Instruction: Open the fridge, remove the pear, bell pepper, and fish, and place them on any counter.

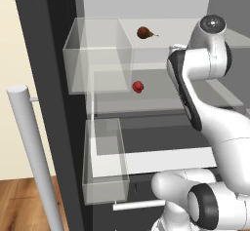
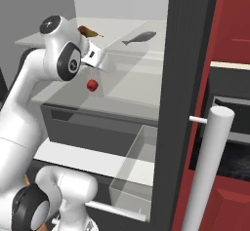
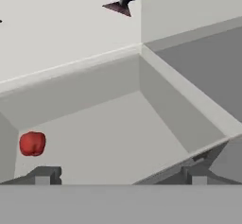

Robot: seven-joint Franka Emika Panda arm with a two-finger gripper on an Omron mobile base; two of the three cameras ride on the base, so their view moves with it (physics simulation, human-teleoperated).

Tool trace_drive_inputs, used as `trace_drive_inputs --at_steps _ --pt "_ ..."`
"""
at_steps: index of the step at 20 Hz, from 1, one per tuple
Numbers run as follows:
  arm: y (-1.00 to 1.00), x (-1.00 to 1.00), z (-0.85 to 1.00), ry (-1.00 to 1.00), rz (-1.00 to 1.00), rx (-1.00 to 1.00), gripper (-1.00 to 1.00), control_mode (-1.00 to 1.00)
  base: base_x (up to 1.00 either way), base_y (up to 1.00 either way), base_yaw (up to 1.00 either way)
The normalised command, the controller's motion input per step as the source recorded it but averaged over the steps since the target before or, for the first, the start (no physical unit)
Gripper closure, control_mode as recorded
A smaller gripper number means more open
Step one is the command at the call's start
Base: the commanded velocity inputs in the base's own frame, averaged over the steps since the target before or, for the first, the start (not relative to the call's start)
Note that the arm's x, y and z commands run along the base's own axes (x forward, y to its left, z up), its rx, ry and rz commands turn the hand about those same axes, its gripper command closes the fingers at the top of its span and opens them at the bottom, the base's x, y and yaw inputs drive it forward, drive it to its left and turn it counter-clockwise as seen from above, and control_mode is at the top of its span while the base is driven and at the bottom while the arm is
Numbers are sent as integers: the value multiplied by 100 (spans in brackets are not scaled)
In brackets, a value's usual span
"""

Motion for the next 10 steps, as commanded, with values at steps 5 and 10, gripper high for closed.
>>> trace_drive_inputs --at_steps 5,10 --pt "-40 10 24 0 -3 0 -100 -100 0 0 0" --pt "-7 17 27 0 -10 0 -100 -100 0 0 0"
